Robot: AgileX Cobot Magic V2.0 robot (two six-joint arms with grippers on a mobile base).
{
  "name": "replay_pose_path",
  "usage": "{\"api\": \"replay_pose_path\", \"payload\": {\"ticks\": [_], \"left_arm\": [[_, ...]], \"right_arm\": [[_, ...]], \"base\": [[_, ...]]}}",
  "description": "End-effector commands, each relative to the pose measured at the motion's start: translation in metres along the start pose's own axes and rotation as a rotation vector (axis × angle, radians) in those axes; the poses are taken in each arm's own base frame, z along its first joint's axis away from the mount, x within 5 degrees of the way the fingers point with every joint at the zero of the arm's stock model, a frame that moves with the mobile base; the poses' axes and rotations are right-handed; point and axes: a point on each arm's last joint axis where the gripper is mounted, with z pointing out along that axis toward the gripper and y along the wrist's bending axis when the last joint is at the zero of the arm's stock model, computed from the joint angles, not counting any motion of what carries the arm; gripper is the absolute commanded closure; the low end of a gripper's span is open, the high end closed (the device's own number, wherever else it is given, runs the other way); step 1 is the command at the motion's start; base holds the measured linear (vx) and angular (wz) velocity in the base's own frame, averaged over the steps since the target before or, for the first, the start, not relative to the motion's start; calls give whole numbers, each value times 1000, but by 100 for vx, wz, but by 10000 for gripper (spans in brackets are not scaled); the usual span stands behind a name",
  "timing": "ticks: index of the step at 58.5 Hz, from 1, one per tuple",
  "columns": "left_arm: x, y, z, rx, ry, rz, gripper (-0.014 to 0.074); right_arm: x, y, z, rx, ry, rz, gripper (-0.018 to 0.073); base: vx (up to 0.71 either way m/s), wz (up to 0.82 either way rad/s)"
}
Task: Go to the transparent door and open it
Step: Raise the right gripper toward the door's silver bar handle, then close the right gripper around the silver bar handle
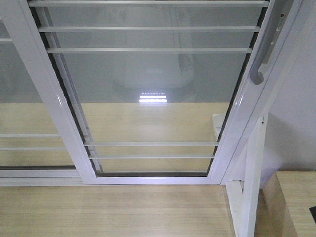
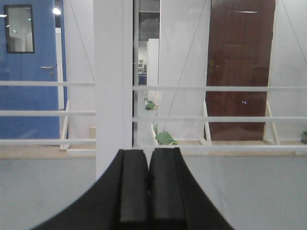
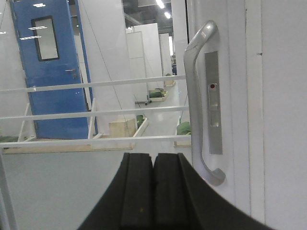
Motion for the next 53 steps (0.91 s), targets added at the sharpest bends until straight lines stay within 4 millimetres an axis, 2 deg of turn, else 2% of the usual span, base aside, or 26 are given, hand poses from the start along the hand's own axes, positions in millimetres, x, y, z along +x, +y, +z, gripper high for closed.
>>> {"api": "replay_pose_path", "payload": {"ticks": [1, 6, 10, 16, 21, 30, 38, 44, 53], "left_arm": [[-34, -1, 2, 6, -129, -6, 603], [-51, -2, 13, 5, -104, 7, 603], [-63, -3, 28, 3, -65, 10, 603], [-78, -3, 63, 0, 10, 11, 603], [-87, -4, 92, -3, 45, 12, 603], [-94, -4, 143, -6, 81, 25, 603], [-91, -4, 174, -9, 89, 27, 603], [-87, -4, 183, -12, 79, 24, 603], [-87, -4, 183, -12, 82, 23, 597]], "right_arm": [[-44, 4, -3, 0, -153, -72, 568], [-73, 8, 2, -9, -134, -102, 568], [-94, 11, 14, -15, -97, -105, 568], [-121, 15, 45, -17, -13, -107, 568], [-133, 16, 75, -15, 53, -112, 568], [-135, 17, 132, -9, 167, -113, 568], [-135, 17, 164, -5, 205, -113, 568], [-127, 16, 176, -1, 237, -113, 568], [-119, 15, 181, -1, 274, -112, 567]], "base": [[0, 0], [0, 0], [0, 0], [0, 0], [0, 0], [0, 0], [0, 0], [0, 0], [0, 0]]}}
